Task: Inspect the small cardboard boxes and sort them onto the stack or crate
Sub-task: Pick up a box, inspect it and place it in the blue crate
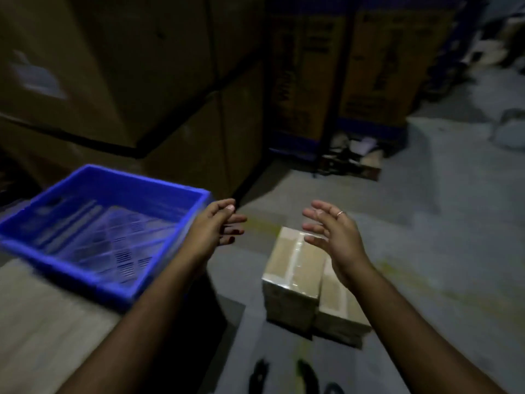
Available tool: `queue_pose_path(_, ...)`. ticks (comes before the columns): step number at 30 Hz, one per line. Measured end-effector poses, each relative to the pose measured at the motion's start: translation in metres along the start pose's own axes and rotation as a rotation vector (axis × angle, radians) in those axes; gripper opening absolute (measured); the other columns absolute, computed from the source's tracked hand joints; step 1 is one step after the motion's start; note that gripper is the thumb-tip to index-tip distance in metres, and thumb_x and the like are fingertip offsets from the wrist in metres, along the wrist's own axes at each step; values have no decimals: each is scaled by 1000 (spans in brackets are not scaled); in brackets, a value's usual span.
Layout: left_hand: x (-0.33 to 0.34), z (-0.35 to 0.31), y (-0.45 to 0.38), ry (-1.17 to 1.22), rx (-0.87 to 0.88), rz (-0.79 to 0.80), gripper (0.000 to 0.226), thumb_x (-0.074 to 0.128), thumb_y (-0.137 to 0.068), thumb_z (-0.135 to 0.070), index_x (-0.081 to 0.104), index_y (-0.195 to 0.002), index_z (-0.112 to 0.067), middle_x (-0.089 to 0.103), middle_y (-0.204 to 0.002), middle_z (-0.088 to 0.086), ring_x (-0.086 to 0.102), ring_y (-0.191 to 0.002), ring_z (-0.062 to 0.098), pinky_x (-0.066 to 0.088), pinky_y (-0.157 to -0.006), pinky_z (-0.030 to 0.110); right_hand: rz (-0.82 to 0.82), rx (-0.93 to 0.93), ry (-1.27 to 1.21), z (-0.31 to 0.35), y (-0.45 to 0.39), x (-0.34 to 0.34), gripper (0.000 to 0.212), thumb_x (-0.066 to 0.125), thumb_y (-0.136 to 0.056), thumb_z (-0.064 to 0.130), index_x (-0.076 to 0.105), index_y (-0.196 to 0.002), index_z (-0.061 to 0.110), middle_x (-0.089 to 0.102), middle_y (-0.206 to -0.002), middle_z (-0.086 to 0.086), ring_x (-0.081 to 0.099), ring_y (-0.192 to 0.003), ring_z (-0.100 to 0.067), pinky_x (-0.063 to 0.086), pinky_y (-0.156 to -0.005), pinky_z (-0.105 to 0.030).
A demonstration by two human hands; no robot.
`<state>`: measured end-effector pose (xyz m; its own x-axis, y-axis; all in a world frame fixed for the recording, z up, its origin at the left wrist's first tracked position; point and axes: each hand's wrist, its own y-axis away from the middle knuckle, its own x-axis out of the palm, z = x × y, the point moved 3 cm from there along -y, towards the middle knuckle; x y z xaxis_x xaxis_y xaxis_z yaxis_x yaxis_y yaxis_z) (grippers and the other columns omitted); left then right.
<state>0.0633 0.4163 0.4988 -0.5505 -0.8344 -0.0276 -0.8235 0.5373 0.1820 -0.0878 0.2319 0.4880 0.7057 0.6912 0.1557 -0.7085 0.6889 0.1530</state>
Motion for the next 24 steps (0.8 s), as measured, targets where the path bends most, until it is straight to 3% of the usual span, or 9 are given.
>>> queue_pose_path(5,145,71,-83,-142,-152,159,29,47,-103,-29,53,-130,-21,72,-109,4,69,-96,24,51,-81,37,-201,159,25,-51,-68,-133,17,53,-100,18,61,-115,23,70,-112,-6,65,-89,-18,54,-78,-34)
queue_pose_path(9,206,139,-134,-188,-293,177,31,50,-101,-25,51,-132,-18,70,-114,8,66,-100,24,50,-85,40,-255,313,51,-115,-118,-195,16,58,-98,21,62,-113,26,70,-115,-7,66,-89,-19,56,-75,-33)
queue_pose_path(14,217,229,-201,-278,-427,150,32,53,-100,-21,51,-131,-18,69,-114,10,63,-97,24,49,-86,41,-273,528,41,-217,-181,-214,15,60,-97,17,63,-111,24,68,-107,-7,64,-82,-19,52,-67,-30)
queue_pose_path(18,202,307,-263,-396,-473,115,37,59,-97,-22,50,-132,-21,63,-127,12,60,-110,27,48,-93,41,-273,662,34,-304,-226,-204,18,57,-99,19,59,-116,22,66,-92,0,63,-78,-16,51,-65,-30)
queue_pose_path(21,183,363,-315,-499,-426,91,61,64,-94,-27,38,-148,-18,50,-143,4,50,-126,19,40,-93,24,-295,670,135,-372,-258,-197,18,60,-91,29,62,-109,33,70,-102,-3,67,-91,-20,57,-78,-40)
queue_pose_path(24,169,412,-360,-606,-458,77,77,66,-91,-39,25,-155,-23,33,-159,3,38,-139,24,36,-100,33,-313,673,205,-429,-284,-194,25,60,-82,32,66,-106,33,72,-111,1,68,-101,-21,55,-92,-42)
